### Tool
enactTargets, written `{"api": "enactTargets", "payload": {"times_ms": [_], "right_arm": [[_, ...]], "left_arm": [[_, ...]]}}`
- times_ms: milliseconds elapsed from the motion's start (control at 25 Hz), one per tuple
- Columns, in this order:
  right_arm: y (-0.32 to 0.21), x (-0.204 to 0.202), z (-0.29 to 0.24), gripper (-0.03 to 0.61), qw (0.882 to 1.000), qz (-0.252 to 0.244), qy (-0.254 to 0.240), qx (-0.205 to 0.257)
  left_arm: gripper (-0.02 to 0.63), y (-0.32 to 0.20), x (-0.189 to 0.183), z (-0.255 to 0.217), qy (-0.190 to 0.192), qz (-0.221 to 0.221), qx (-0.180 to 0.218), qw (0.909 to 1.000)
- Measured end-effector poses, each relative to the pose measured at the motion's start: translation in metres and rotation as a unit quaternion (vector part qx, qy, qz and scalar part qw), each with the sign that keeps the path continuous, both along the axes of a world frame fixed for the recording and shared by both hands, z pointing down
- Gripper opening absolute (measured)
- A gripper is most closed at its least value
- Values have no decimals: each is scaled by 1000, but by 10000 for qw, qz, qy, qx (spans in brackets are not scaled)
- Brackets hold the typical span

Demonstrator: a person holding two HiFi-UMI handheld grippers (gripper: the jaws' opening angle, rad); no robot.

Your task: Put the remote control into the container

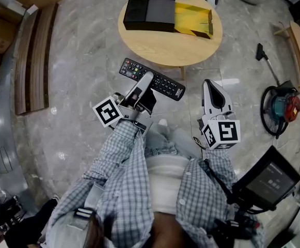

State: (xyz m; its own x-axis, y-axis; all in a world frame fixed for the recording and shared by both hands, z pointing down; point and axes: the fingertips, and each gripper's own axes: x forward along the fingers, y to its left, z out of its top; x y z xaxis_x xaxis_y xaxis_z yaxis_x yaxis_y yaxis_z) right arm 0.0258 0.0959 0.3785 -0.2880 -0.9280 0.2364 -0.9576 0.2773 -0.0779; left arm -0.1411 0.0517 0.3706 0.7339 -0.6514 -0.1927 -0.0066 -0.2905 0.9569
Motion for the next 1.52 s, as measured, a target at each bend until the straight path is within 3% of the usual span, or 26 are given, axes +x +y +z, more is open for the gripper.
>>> {"api": "enactTargets", "payload": {"times_ms": [680, 1160, 1520], "right_arm": [[-10, 1, 2, 6, 9999, 25, 113, -90], [-75, 41, 13, 6, 9996, -152, 131, -187], [-96, 51, 6, 6, 9998, -170, 50, -60]], "left_arm": [[104, -17, 6, 8, 133, 39, -163, 9998], [104, -79, 32, 16, 1, -281, -222, 9994], [104, -87, 44, 6, 42, -279, -132, 9995]]}}
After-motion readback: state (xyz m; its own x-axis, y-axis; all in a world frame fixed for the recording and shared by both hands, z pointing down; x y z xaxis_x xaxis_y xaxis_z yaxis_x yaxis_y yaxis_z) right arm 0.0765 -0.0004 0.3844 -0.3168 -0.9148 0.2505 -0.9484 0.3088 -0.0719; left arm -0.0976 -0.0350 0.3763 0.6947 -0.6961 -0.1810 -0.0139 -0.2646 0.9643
